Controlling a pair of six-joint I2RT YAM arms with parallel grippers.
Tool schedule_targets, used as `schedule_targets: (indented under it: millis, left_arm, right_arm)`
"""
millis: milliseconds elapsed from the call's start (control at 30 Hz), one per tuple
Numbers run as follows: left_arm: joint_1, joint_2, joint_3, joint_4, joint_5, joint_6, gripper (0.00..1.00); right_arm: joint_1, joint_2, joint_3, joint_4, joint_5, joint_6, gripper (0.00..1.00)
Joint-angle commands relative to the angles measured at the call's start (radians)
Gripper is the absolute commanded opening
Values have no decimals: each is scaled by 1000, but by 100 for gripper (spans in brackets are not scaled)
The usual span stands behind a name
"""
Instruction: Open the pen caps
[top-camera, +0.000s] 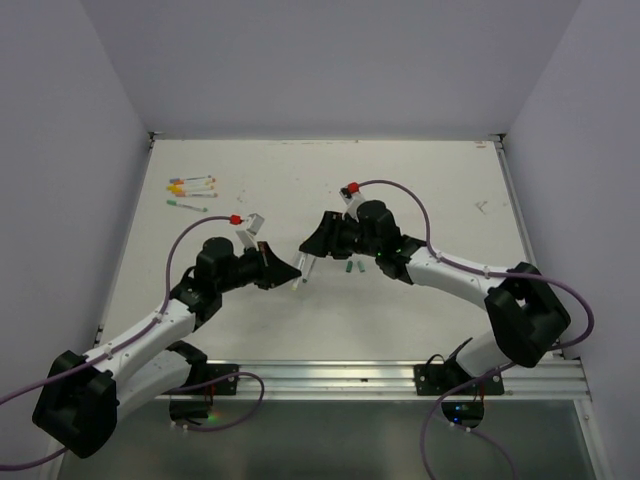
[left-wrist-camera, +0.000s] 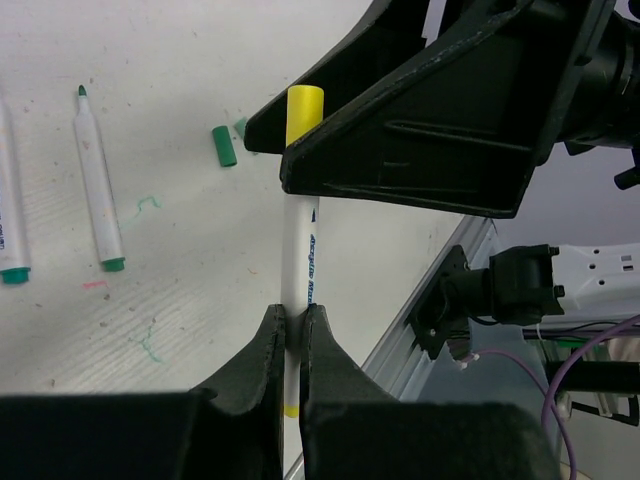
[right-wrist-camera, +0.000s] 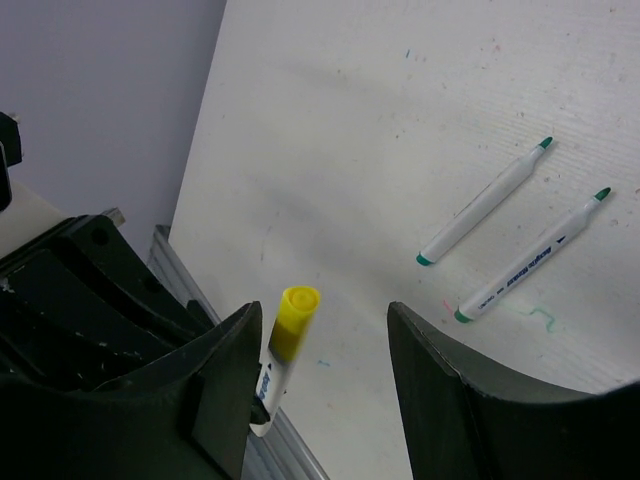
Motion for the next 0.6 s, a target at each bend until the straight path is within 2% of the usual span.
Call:
schedule_targets:
  millis: [0, 233, 367, 433, 467, 567]
  left_arm:
    - [-10, -8, 50, 12, 39, 22, 0]
    - [-9, 4, 87, -8, 59, 25, 0]
    - [-10, 0, 84, -5, 58, 24, 0]
    - [-10, -2, 78, -3, 55, 19, 0]
    - [-10, -2, 76, 0, 55, 19, 0]
    - [-10, -2, 67, 12, 59, 11, 0]
  right_arm:
    - [2, 24, 50, 77, -4, 27, 56]
    - [3, 44, 55, 111, -7, 59, 46]
    - [3, 50, 57, 112, -7, 65, 36]
    - [5, 56, 60, 112, -10, 65, 28]
    - [5, 58, 61, 111, -12, 67, 17]
    - [5, 63, 60, 111, -18, 70, 0]
